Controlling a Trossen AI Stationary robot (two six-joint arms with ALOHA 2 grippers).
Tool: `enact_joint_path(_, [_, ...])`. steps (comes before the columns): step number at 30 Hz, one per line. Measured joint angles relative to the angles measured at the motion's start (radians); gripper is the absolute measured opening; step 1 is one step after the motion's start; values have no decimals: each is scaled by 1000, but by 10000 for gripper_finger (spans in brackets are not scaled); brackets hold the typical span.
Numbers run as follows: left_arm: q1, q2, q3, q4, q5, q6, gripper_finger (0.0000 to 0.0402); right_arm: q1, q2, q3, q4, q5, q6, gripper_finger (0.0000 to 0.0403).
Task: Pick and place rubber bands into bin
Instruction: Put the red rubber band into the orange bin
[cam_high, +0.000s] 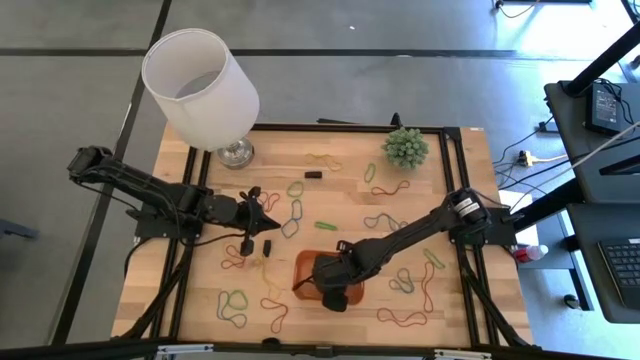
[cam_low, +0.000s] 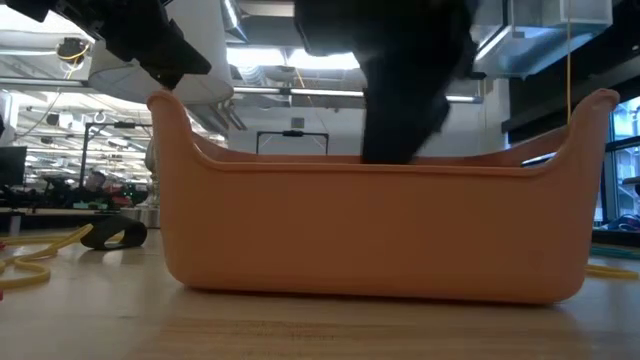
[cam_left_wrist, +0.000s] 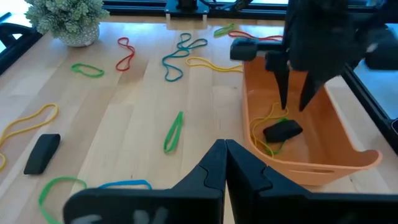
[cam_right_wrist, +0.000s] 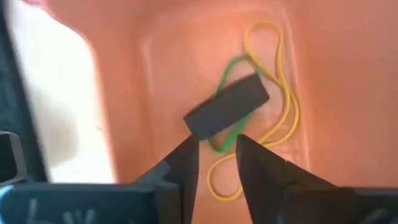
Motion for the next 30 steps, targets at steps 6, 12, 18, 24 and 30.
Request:
enact_joint_path(6, [2,0,0,0,0,0,5,0,-1,152,-165,2,-46,128])
enact_joint_path(12, [4,0,0,0,0,32,1,2,-37,229,-348,85,-45,114])
enact_joint_path(18, [4,-1,0,1,0,60,3,9,-204,71,-315,192,10,82])
enact_joint_path(24, [3,-1,22,-31,1,40,3,9,-487,-283,-144,225,108,57])
enact_joint_path(30, [2,26,157,-238,-50,-19,2,9,-798,-651,40,233,169,40])
